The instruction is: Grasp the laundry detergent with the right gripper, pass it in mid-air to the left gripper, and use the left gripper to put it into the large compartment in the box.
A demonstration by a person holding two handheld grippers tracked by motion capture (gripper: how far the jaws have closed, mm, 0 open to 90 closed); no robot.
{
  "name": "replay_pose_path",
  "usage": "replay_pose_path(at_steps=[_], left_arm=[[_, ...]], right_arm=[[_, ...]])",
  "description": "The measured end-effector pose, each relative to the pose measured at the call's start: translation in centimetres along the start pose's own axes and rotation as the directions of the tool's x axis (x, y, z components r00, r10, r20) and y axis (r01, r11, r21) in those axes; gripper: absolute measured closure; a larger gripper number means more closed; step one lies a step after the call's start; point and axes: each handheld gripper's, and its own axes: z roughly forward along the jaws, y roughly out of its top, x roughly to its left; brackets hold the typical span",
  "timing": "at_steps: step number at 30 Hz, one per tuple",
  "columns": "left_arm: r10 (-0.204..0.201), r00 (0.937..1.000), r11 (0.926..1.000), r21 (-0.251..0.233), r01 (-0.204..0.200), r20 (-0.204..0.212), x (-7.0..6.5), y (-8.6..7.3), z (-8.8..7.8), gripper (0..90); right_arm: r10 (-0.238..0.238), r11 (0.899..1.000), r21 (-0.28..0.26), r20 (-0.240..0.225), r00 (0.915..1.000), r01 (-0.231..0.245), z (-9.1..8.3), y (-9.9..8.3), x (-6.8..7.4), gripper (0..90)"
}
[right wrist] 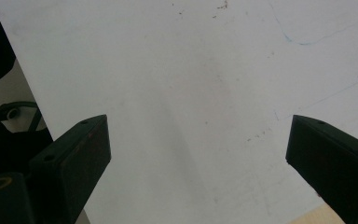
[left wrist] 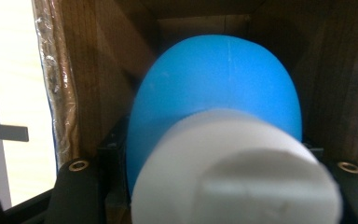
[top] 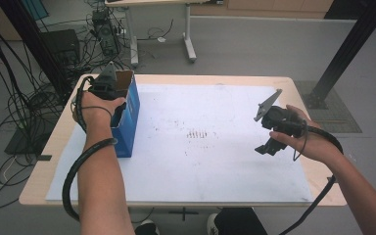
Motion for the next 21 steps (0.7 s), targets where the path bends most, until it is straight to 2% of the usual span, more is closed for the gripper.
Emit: replay_pose_path(at_steps=[21], left_arm=[[0.001,1.0000,1.0000,-0.005,-0.001,-0.001,0.16,-0.20,0.11,35.8]], right_arm=[[-0.002,1.000,-0.002,0.001,1.0000,0.002,-0.10,0.15,0.12,6.3]])
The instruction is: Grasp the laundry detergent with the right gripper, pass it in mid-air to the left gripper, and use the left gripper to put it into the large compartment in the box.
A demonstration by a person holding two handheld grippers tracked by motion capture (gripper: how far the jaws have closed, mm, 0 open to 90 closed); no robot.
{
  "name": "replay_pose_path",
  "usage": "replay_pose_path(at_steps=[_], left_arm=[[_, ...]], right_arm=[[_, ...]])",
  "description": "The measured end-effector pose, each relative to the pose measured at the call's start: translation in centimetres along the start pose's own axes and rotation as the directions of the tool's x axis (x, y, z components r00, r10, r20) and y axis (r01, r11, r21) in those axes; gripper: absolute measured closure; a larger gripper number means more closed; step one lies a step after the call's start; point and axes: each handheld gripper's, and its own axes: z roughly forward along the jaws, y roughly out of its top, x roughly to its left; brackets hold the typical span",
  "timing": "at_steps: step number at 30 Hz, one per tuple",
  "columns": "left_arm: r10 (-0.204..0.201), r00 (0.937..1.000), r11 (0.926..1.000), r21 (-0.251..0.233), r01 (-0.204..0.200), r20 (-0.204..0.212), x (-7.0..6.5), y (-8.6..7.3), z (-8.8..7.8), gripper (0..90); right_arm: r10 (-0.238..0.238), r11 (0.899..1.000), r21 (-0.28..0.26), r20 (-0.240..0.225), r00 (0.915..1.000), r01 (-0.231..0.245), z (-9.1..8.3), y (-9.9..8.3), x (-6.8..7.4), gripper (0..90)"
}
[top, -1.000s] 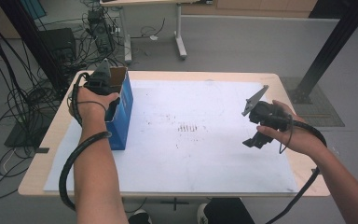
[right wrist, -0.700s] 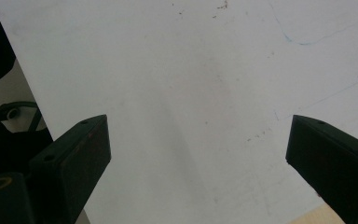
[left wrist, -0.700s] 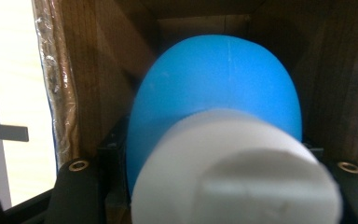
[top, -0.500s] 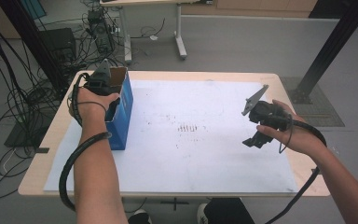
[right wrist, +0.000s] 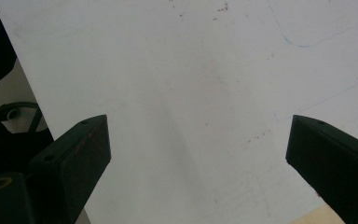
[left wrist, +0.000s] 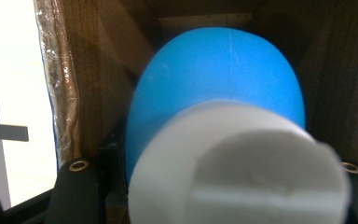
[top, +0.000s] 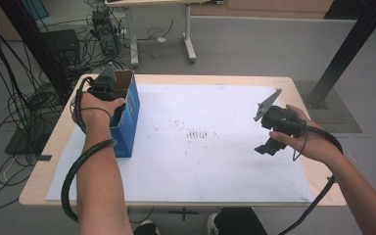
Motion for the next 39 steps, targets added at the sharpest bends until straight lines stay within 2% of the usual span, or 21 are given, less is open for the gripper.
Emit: replay_pose_path(at_steps=[20,39], left_arm=[[0.006,0.9999,1.0000,0.002,-0.006,-0.008,-0.21,0.11,-0.15,36.3],[0.012,0.9999,0.9999,0.000,-0.012,0.001,-0.28,0.02,-0.23,37.0]], right_arm=[[-0.007,1.000,-0.001,-0.002,1.0000,0.007,0.13,0.07,-0.03,6.3],[-0.010,1.000,-0.002,-0.007,0.9999,0.010,0.21,0.16,0.05,6.4]])
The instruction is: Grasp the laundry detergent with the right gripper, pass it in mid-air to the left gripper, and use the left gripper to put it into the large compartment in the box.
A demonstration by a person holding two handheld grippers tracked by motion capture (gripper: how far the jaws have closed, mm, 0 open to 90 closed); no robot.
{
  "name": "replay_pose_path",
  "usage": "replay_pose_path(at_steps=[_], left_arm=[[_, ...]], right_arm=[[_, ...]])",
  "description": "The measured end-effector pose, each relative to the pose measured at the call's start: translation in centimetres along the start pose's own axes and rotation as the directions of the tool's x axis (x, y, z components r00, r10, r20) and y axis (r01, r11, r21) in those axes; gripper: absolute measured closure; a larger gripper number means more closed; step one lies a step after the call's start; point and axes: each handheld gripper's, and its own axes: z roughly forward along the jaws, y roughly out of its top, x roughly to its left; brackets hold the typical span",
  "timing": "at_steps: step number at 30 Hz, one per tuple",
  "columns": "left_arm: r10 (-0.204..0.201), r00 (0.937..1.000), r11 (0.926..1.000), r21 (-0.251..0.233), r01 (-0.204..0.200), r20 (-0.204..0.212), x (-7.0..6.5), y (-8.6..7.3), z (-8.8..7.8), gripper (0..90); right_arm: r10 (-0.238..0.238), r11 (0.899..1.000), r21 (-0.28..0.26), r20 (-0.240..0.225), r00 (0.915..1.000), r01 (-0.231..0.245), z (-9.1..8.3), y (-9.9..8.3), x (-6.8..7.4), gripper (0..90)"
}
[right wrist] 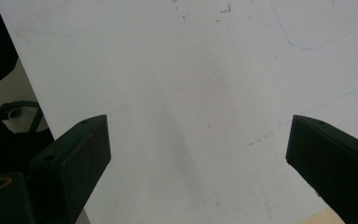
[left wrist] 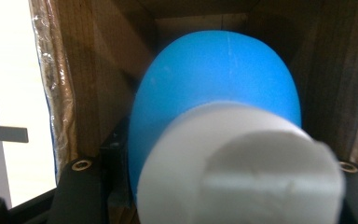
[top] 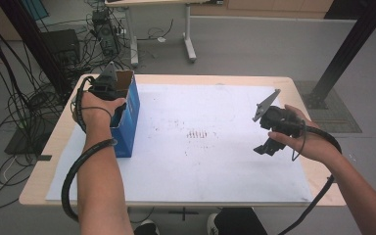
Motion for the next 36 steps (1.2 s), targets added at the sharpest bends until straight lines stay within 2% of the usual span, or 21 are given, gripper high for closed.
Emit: replay_pose_path(at_steps=[22,33,36], left_arm=[[0.005,1.0000,1.0000,-0.008,-0.005,0.008,0.0,-0.1,-0.2,35.5],[0.015,0.9997,0.9996,-0.025,-0.016,-0.018,0.1,-0.3,-1.2,27.7],[0.029,0.9989,0.9992,-0.026,-0.030,-0.038,0.0,-0.3,-1.8,25.9]], right_arm=[[-0.002,1.000,-0.009,-0.005,1.0000,0.002,-0.1,0.0,0.1,6.3],[-0.008,1.000,-0.016,-0.005,1.0000,0.008,-0.2,0.1,0.2,6.3],[-0.010,1.000,-0.019,-0.004,0.9999,0.010,-0.3,0.3,0.3,6.3]])
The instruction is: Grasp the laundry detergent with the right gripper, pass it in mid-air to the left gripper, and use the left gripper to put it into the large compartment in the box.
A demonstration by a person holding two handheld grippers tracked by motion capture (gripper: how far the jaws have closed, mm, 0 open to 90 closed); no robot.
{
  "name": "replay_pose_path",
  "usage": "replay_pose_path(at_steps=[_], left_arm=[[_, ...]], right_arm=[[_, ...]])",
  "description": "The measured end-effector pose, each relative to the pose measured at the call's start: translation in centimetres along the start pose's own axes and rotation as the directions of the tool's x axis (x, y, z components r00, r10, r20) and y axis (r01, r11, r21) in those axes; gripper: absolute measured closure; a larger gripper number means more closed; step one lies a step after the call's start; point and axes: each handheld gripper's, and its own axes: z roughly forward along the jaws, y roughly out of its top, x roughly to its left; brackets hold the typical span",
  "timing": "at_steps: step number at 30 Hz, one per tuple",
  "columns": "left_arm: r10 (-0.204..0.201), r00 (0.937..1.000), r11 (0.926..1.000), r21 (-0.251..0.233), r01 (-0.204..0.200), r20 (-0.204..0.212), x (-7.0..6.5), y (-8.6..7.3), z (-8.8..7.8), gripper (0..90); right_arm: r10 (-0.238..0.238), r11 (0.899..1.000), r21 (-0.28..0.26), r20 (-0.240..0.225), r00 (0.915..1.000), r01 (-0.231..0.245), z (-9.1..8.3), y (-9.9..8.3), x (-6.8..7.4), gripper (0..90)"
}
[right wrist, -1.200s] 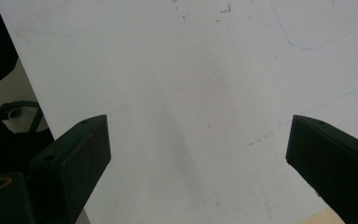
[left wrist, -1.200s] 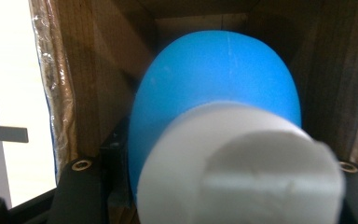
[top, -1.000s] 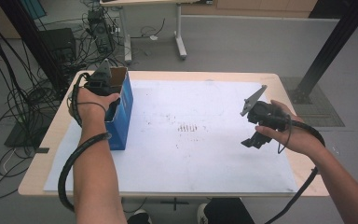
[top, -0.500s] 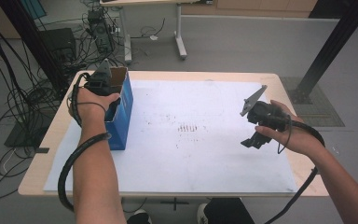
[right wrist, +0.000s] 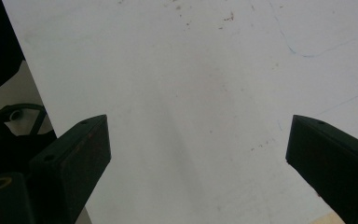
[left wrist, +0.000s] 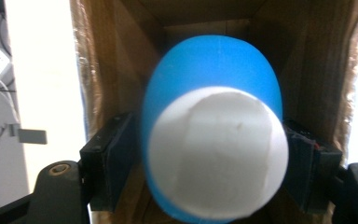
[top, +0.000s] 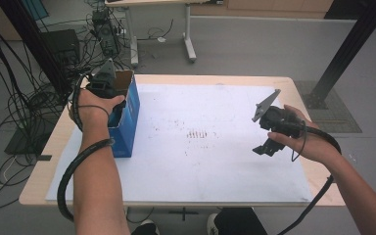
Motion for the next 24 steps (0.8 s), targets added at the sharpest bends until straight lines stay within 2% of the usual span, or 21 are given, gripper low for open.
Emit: replay_pose_path(at_steps=[5,13,15,16,19,24], left_arm=[[0.010,0.9998,0.9999,-0.003,-0.010,-0.016,0.0,-0.1,-0.7,23.3],[0.028,0.9996,0.9994,-0.023,-0.028,-0.011,-0.1,-0.4,-2.0,18.5],[0.041,0.9991,0.9989,-0.022,-0.041,-0.013,-0.2,-0.6,-2.5,17.4],[0.061,0.9979,0.9978,-0.024,-0.062,-0.023,-0.4,-0.8,-3.2,16.1],[0.071,0.9971,0.9971,-0.026,-0.072,-0.027,-0.5,-1.0,-3.7,14.9],[0.094,0.9956,0.9942,-0.053,-0.094,-0.006,-1.0,-1.2,-5.7,12.5]], right_arm=[[-0.008,1.000,-0.003,0.000,1.0000,0.008,-0.1,0.2,0.1,6.3],[-0.009,1.000,-0.003,0.007,0.9999,0.009,-0.4,0.4,0.3,6.3],[-0.009,1.000,-0.003,0.009,0.9999,0.010,-0.4,0.4,0.3,6.3],[-0.009,1.000,-0.001,0.011,0.9999,0.009,-0.6,0.4,0.3,6.3],[-0.006,1.000,-0.004,0.010,0.9999,0.006,-0.7,0.5,0.4,6.3],[0.009,1.000,-0.006,0.015,0.9998,-0.009,-1.2,0.6,0.5,6.3]])
